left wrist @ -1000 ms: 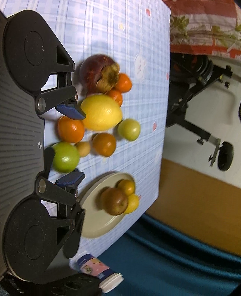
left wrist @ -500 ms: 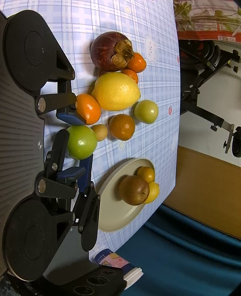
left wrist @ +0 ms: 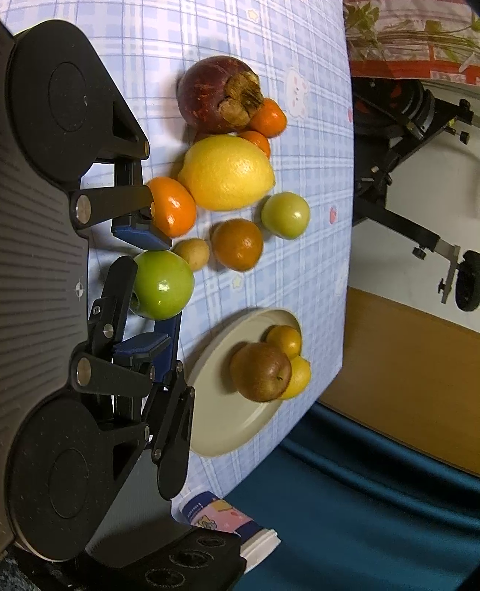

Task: Organize fruits
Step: 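Grasp the green apple between the left and right grippers, then carry the green apple onto the plate beside the red apple and release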

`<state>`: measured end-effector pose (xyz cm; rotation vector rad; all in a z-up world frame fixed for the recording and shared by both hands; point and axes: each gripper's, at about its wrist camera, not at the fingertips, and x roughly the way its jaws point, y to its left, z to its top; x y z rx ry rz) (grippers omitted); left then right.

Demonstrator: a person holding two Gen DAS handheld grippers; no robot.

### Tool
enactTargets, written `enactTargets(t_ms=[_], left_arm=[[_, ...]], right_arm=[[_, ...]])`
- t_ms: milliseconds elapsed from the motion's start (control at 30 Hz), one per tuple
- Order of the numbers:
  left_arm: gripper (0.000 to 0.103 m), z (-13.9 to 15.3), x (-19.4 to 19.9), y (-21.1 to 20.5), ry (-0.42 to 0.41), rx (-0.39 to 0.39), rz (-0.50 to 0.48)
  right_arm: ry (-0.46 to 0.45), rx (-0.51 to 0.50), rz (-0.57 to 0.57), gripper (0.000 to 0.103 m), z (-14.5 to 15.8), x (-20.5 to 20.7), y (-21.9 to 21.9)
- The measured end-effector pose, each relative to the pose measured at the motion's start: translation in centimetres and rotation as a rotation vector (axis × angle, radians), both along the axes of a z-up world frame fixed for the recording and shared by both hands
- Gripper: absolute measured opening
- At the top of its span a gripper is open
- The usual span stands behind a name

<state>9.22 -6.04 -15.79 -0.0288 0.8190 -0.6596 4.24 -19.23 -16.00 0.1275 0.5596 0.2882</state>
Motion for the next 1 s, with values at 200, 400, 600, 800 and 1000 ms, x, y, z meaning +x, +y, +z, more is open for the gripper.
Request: enactTargets(t_ms=[200,400,600,800,1000], left_arm=[[0.051,0.7,0.3,-1.3,-0.033,0.004,-0.041],[0.051,1.7,0.9,-3.4,-0.058,0.01,-0.089],[0.051,2.3,1.9,-6.8,-0.081,0.021,-0.15],[0.052,1.6,2.8,-9.7,-0.061,0.046,-0.19],[0.051,0.7,3.8,-10.6,-0.051,0.063,-0.164]], right_arm=[[-0.034,0.017,-0.035,0.05,0.4,-0.7,-0.9],[-0.069,0.041,-0.107,0.05,1.0,-1.4,-2.1],[-0.114,0.088,-0.214,0.05,1.8,-2.4,-4.4],[-0.118,0.095,-0.328,0.05,2.1,-2.8,-6.2],[-0.098,0.1,-0.352,0.05,1.5,-2.1,-7.2]])
